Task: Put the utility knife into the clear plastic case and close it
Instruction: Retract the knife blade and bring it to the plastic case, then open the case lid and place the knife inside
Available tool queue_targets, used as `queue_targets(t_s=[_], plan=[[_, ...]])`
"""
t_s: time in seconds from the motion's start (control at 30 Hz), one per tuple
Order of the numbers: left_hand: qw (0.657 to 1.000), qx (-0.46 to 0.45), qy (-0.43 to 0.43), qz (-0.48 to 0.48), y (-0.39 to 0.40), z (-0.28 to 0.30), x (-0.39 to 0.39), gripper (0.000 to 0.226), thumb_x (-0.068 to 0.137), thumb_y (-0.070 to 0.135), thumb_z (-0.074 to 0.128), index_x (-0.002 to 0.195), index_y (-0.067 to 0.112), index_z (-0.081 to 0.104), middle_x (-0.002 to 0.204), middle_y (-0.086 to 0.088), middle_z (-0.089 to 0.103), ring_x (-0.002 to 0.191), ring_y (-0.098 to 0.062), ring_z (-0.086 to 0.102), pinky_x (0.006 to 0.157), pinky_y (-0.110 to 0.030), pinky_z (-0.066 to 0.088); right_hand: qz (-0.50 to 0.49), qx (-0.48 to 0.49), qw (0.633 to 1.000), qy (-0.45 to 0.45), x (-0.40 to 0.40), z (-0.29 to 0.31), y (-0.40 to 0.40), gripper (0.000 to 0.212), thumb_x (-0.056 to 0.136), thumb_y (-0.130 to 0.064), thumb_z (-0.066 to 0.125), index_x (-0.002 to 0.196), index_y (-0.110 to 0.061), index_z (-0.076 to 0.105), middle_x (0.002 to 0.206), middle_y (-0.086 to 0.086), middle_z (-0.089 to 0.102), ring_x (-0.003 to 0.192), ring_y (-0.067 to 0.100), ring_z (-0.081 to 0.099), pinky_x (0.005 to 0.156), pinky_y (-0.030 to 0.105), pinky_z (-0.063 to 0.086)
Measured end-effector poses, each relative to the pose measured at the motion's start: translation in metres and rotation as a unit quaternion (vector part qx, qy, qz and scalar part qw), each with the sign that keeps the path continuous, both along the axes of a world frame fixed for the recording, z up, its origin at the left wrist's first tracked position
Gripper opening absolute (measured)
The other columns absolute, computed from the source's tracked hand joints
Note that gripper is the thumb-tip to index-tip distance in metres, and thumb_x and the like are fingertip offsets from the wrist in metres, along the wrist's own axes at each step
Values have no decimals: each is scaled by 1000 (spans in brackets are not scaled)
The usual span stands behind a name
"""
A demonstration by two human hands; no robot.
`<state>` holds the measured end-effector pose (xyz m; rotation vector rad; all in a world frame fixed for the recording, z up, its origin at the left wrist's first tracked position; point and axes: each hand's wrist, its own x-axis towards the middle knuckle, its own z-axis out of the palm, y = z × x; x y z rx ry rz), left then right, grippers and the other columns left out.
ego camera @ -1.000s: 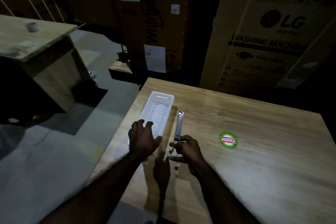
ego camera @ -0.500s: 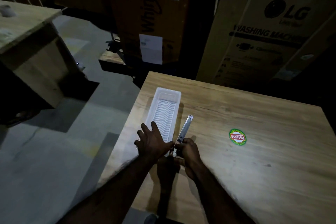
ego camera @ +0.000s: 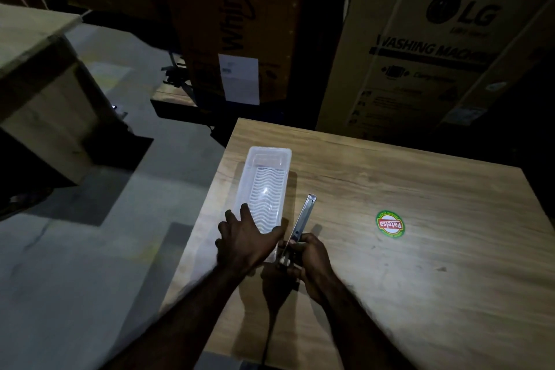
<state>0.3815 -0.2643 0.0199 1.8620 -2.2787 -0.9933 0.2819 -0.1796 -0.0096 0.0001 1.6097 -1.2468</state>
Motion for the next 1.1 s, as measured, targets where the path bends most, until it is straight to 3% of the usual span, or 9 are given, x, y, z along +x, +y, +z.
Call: queue_targets(t_s=[0.3,0.4,0.47,0.57,0.67,0.77,0.87,1.0,1.1], plan=[[996,-55,-38,-57,5,0,2,96,65,68,52,142,18,23,148,-24,25,131,-41,29,106,-49,30,13,23,999,37,4,0,-9,12,86,1,54,90,-9,58,81,16,63,68,27,62,70,46,56],[997,-53,-34,-54,8,2,0,96,66,69,50,142,17,23,142,-23,32,128,-39,30,102,-48,34,10,36,998,47,5,-1,-10,13,83,1,54,85,-11,59,76,13,62,62,24,60,67,39,53],[998,-45,-9,-36,12,7,-5,92,66,69,50,139,17,26,134,-21,41,126,-36,32,97,-46,38,5,38,998,45,7,4,-10,11,81,-4,52,86,-10,59,76,12,61,57,20,59,57,31,52],[999,-23,40,3,13,18,-13,88,64,64,52,137,22,28,132,-20,45,126,-36,33,102,-47,36,2,34,999,24,11,8,-13,27,64,-23,47,86,-12,59,82,12,63,68,24,61,64,34,52],[994,-15,100,33,4,23,-13,90,58,64,55,136,27,29,129,-19,50,125,-37,37,103,-43,33,11,38,998,49,9,10,-15,9,76,-9,53,84,-12,58,89,18,65,75,29,64,71,44,58],[980,27,181,73,-14,22,-3,86,56,64,58,131,28,34,127,-19,54,123,-37,42,102,-41,33,7,46,997,61,2,10,-18,14,85,1,53,83,-12,57,92,24,70,69,30,65,64,43,57],[961,59,248,109,-30,21,11,88,50,69,63,126,32,39,125,-15,57,118,-34,50,100,-47,42,-2,56,992,116,-8,12,-25,10,80,-3,59,83,-13,60,92,19,72,70,31,67,61,40,56],[939,85,299,147,-38,23,31,88,45,68,61,123,32,42,110,-5,56,99,-24,56,84,-37,46,30,66,978,193,-17,28,-46,17,67,-11,64,84,-14,67,87,9,70,82,27,61,70,39,46],[922,121,322,176,-46,16,44,78,49,65,64,119,38,42,117,-9,60,100,-21,58,86,-39,47,74,74,964,244,-10,36,-71,19,58,-18,64,77,-15,70,83,9,75,82,31,66,70,41,51]])
